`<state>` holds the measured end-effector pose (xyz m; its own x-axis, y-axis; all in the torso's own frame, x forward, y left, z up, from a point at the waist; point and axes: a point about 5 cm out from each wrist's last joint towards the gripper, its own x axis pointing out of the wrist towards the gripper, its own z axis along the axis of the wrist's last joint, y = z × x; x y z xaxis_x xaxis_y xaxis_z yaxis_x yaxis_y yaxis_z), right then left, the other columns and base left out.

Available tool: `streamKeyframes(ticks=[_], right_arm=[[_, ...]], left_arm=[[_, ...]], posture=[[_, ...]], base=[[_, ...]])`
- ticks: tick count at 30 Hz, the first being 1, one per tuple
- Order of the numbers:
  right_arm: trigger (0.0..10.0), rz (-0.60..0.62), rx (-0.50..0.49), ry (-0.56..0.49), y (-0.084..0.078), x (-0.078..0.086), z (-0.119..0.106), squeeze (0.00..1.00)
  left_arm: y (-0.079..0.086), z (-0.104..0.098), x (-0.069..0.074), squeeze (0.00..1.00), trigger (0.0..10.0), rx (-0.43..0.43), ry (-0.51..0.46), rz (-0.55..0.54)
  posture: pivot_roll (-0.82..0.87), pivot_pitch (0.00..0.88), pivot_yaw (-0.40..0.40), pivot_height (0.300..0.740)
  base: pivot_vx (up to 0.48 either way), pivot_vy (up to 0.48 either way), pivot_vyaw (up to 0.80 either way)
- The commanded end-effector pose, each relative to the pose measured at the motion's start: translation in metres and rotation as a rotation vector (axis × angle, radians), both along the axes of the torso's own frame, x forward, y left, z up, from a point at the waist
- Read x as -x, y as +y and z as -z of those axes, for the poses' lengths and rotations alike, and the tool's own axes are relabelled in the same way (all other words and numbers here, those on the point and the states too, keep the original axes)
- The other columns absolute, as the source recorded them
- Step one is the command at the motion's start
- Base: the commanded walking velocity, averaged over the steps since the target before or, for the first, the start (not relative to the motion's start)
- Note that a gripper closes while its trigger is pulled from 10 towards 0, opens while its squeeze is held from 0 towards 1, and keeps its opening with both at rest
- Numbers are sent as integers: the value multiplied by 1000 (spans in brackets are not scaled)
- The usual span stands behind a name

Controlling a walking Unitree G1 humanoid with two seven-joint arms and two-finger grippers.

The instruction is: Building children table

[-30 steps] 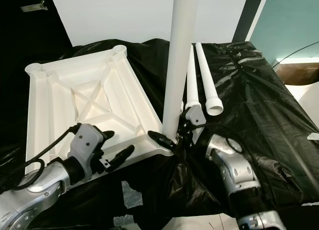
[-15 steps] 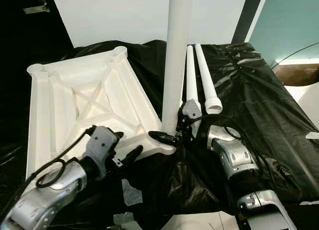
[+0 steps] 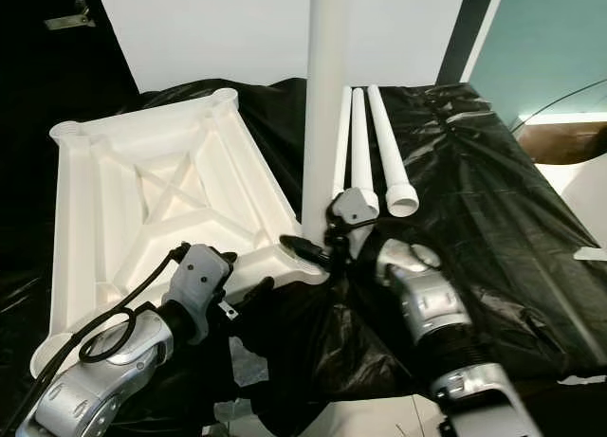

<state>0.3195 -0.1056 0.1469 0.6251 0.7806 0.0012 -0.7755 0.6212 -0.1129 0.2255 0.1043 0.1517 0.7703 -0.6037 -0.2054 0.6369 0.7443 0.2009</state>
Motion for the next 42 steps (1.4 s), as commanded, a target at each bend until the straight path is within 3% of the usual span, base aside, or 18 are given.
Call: streamKeyframes(ticks=[1, 5, 11, 16, 17, 22, 23, 24, 25, 32, 33, 34, 38, 42], right_arm=[[0, 72, 16, 53, -1, 0, 13, 0], [0, 210, -19, 84, 16, 1, 22, 0], [0, 421, -89, 139, 28, 0, 28, 0], [0, 470, -116, 150, 32, 0, 29, 0], [10000, 457, -141, 136, 40, 3, 26, 0], [10000, 427, -174, 106, 37, 4, 18, 0], [10000, 420, -179, 100, 32, 4, 17, 349], [10000, 420, -179, 100, 32, 4, 17, 349], [10000, 410, -181, 86, 26, 2, 15, 1000], [10000, 301, -140, 34, 4, 0, 10, 1000], [10000, 266, -127, 28, 1, 0, 9, 890], [10000, 206, -106, 13, -2, 1, 8, 0], [10000, 79, -76, 16, -15, -2, 3, 0], [10000, 33, -57, 16, -18, -5, 2, 0]], left_arm=[[8, 0, -5, 0, 10000, -12, -44, -122], [7, 1, -6, 0, 10000, -6, -48, -126], [10, -1, -10, 0, 10000, -10, -62, -130], [11, -2, -12, 0, 10000, -11, -70, -133], [13, -3, -15, 0, 10000, -11, -73, -136], [13, -3, -17, 0, 10000, -16, -81, -129], [13, -3, -18, 0, 10000, -17, -83, -128], [13, -3, -18, 0, 10000, -17, -83, -128], [12, -4, -19, 0, 10000, -18, -88, -124], [10, -6, -22, 0, 10000, -12, -107, -109], [10, -6, -23, 0, 10000, -12, -107, -108], [10, -6, -23, 0, 10000, -12, -107, -108], [10, -5, -24, 0, 10000, -15, -106, -107], [11, -5, -24, 0, 10000, -18, -107, -107]], posture=[[161, 64, -22, 740], [159, 56, -18, 740], [155, 46, -10, 740], [151, 43, -7, 740], [145, 34, 2, 740], [141, 24, 3, 740], [140, 21, 3, 740], [140, 21, 3, 740], [138, 16, 1, 740], [136, 3, -6, 740], [136, 0, -7, 740], [137, 0, -9, 740], [143, 0, -13, 740], [143, 0, -12, 740]], base=[[0, 0, 0], [0, 0, 0], [0, 0, 0], [0, 0, 0], [0, 0, 0], [0, 0, 0], [0, 0, 0], [0, 0, 0], [0, 0, 0], [0, 0, 0], [0, 0, 0], [0, 0, 0], [0, 0, 0], [0, 0, 0]])
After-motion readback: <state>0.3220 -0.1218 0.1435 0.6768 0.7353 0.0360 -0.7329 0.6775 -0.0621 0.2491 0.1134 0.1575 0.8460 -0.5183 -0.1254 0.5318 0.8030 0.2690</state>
